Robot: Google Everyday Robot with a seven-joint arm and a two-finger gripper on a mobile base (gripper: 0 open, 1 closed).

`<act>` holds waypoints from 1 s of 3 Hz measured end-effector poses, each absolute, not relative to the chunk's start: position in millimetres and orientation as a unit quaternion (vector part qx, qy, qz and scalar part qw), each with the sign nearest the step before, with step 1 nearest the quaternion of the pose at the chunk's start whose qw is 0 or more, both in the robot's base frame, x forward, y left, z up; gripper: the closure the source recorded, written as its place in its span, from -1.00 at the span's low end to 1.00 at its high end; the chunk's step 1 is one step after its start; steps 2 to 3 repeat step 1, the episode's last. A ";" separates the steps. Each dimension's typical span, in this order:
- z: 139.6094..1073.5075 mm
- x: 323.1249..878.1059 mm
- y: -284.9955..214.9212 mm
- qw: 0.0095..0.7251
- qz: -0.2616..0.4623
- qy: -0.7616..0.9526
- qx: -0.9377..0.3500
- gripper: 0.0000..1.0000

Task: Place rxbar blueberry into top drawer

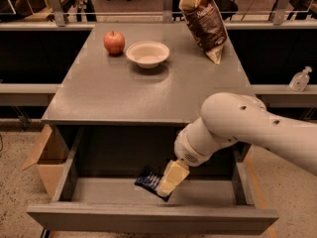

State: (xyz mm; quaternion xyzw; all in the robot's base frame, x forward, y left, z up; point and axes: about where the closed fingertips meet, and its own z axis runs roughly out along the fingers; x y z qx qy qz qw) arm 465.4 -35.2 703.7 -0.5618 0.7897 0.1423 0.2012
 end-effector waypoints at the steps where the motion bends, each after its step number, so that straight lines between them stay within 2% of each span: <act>1: 709.9 466.5 -77.0 0.230 0.154 0.805 -0.524 -1.00; 3: 709.9 466.5 -77.0 0.230 0.154 0.805 -0.524 -1.00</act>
Offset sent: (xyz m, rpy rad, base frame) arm 0.0000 0.0000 0.0000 0.0000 0.0000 0.0000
